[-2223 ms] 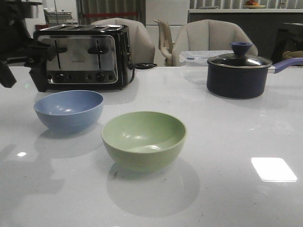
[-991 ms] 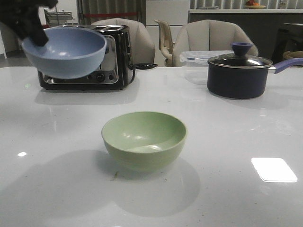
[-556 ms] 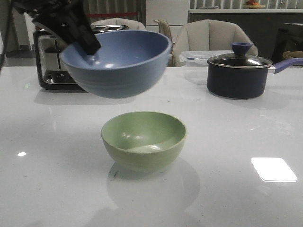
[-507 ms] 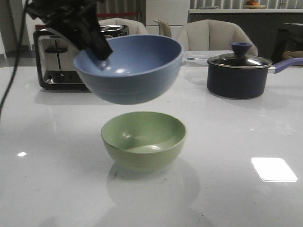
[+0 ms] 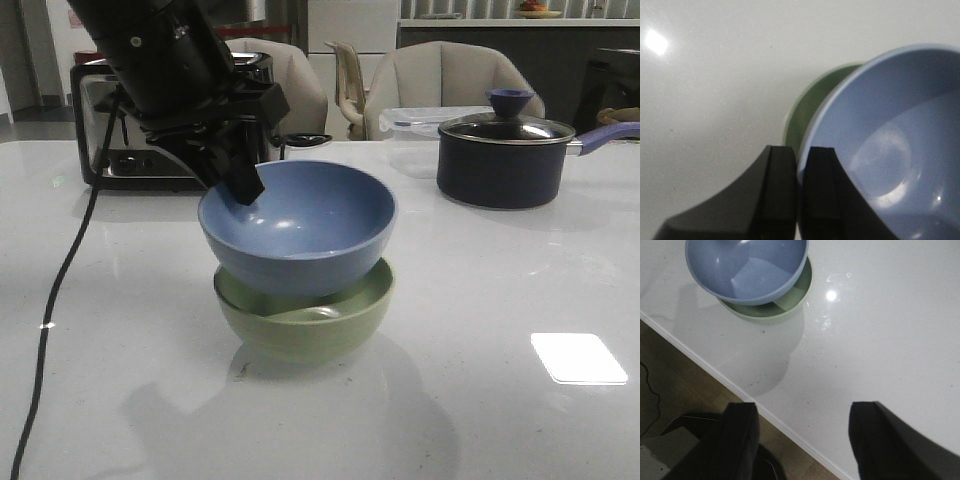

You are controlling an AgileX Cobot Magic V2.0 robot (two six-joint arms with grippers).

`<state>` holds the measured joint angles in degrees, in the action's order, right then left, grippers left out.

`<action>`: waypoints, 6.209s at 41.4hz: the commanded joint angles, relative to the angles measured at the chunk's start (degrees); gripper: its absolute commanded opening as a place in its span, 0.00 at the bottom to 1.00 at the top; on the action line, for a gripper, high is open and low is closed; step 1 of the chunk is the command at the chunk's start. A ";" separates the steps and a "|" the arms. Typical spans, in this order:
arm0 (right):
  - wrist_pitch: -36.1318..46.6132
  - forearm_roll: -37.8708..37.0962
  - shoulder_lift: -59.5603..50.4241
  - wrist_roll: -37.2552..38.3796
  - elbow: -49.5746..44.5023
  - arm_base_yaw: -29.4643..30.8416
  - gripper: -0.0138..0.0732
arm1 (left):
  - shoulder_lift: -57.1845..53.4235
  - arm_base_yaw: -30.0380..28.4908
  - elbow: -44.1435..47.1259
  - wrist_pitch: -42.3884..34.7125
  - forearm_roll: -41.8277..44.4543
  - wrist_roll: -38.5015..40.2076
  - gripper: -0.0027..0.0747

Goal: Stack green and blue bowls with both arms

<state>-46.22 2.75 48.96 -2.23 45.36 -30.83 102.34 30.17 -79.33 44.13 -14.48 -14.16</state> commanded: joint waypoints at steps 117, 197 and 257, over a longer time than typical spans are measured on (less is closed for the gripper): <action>3.06 -0.63 -0.04 -0.21 1.59 0.11 0.31 | -55.41 16.26 28.09 -1.79 16.70 15.57 0.36; 3.05 -0.63 -0.04 -0.21 1.59 0.11 0.20 | -103.72 -23.10 79.91 -50.66 11.13 7.03 0.16; 7.64 -2.75 -8.24 -1.23 -2.59 8.04 0.20 | -103.61 -25.53 79.91 -50.65 11.13 7.03 0.16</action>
<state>-44.54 0.96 44.69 -2.23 43.23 -25.86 -0.32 4.65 0.28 -1.48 -2.85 -7.06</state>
